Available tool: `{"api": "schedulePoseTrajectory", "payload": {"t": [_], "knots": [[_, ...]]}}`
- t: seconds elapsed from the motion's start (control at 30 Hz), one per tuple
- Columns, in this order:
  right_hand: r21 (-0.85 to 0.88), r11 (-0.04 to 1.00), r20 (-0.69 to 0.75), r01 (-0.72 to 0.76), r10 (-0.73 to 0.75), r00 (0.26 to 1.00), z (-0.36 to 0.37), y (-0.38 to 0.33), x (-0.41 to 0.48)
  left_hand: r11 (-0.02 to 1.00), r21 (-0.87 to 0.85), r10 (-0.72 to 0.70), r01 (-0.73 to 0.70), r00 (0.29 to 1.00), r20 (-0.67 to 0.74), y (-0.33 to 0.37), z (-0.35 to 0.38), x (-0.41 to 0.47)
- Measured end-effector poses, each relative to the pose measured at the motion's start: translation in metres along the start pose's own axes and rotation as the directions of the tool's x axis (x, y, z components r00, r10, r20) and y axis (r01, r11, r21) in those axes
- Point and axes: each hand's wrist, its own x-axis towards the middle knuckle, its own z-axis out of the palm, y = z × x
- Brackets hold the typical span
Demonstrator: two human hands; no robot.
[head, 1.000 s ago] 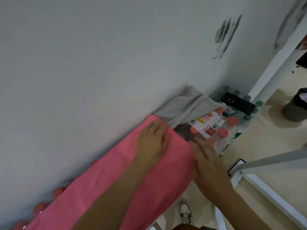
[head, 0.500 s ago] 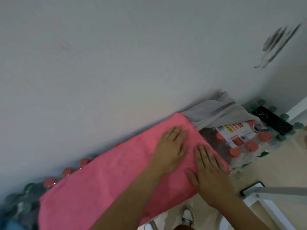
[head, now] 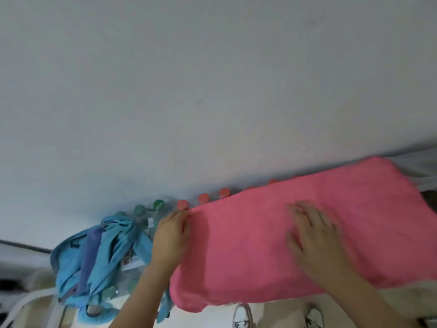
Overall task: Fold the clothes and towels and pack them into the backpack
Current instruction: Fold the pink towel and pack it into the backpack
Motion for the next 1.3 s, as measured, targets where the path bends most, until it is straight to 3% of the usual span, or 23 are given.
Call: {"api": "schedulePoseTrajectory", "payload": {"t": [0.2, 0.3, 0.4, 0.5, 0.6, 0.7, 0.8, 0.93, 1.03, 1.13, 1.3], "knots": [[0.037, 0.996, 0.131, 0.082, -0.086, 0.988, 0.045, -0.081, -0.005, 1.0, 0.003, -0.022, 0.021, 0.995, 0.095, -0.042, -0.002, 0.031], [-0.024, 0.999, 0.211, 0.047, -0.041, 0.977, 0.06, -0.103, -0.007, 0.993, -0.053, -0.089, 0.104, 0.97, 0.225, -0.051, -0.005, 0.041], [-0.09, 0.996, 0.261, -0.002, 0.025, 0.965, 0.069, -0.116, -0.011, 0.99, -0.134, -0.013, 0.05, 0.964, 0.266, -0.061, -0.018, 0.048], [-0.13, 0.991, 0.268, -0.035, 0.069, 0.961, 0.075, -0.123, -0.013, 0.983, -0.184, 0.061, -0.023, 0.976, 0.209, -0.068, -0.03, 0.056], [-0.145, 0.988, 0.209, -0.054, 0.084, 0.974, 0.079, -0.127, -0.008, 0.956, -0.287, -0.035, 0.061, 0.995, 0.095, -0.068, -0.036, 0.068], [-0.143, 0.984, 0.095, -0.107, 0.121, 0.988, 0.078, -0.138, 0.003, 0.928, -0.355, -0.091, 0.11, 0.993, 0.07, -0.062, -0.029, 0.079], [-0.085, 0.996, 0.026, 0.024, -0.022, 0.999, 0.076, -0.164, 0.002, 0.886, -0.45, -0.083, 0.114, 0.993, 0.088, -0.058, -0.024, 0.077], [0.003, 0.966, 0.159, 0.258, -0.255, 0.954, 0.087, -0.206, -0.011, 0.858, -0.509, 0.06, 0.062, 0.974, 0.22, -0.071, -0.026, 0.066], [0.031, 0.958, 0.272, 0.284, -0.281, 0.92, 0.1, -0.223, -0.013, 0.865, -0.502, 0.174, 0.01, 0.932, 0.318, -0.082, -0.029, 0.058], [-0.004, 0.958, 0.365, 0.286, -0.265, 0.892, 0.105, -0.232, -0.008, 0.895, -0.443, 0.19, 0.039, 0.868, 0.459, -0.086, -0.034, 0.052], [-0.127, 0.954, 0.402, 0.272, -0.201, 0.893, 0.102, -0.251, 0.009, 0.857, -0.497, 0.111, 0.138, 0.892, 0.439, -0.082, -0.04, 0.052]]}}
